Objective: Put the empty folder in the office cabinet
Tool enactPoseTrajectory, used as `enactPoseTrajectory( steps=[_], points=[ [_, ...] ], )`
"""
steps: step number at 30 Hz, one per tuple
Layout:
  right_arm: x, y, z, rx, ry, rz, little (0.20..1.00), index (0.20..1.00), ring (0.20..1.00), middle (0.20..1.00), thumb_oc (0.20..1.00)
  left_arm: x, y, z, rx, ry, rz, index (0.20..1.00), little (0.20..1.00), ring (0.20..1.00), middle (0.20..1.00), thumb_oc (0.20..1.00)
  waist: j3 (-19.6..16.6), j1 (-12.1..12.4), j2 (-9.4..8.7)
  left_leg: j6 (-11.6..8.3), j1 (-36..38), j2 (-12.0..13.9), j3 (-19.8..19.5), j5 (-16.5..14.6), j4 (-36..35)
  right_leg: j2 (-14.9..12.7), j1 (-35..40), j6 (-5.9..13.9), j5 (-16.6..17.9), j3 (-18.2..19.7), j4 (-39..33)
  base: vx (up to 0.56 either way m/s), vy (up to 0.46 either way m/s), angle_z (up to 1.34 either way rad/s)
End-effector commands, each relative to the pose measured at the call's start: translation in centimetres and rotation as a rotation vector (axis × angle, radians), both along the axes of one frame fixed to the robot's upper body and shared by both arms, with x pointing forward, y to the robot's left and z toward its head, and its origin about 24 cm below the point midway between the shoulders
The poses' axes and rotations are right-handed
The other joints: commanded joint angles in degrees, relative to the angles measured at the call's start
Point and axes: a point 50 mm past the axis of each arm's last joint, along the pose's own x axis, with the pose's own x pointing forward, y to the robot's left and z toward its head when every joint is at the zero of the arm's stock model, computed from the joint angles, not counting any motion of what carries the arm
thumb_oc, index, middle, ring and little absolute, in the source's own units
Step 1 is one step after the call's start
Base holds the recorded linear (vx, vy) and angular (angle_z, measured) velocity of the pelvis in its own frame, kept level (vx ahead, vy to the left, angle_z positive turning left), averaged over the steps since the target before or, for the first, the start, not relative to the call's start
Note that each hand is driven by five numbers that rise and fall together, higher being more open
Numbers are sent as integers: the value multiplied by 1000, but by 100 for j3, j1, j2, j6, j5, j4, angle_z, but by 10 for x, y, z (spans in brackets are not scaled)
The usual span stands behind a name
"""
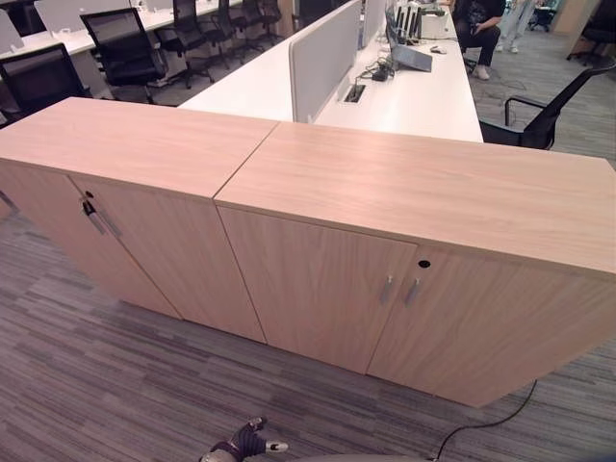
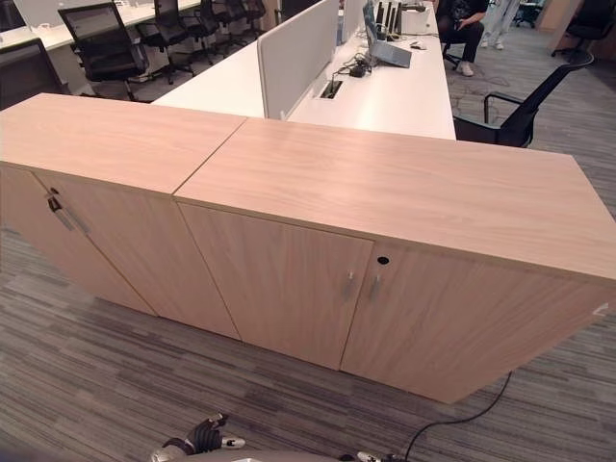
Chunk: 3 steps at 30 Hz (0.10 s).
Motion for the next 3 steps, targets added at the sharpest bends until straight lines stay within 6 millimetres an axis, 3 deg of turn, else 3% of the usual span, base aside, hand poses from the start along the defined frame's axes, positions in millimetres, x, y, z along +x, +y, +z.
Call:
enactPoseTrajectory(
  steps=[1,3],
  points=[
    [13,9,0,3,-11,47,1000,1000,1000,1000,1000,19,-1,4,8,-52,9,1000,1000,1000,1000,1000,97,-58,-5,-93,52,7,-354,-484,27,230,99,96,-180,-451,27,0,0,0],
    [14,9,0,3,-12,47,1000,1000,1000,1000,1000,19,-1,4,10,-54,4,1000,1000,1000,1000,1000,95,-61,-2,-93,47,5,-354,-483,27,231,95,96,-174,-448,27,0,0,0]
  ],
)
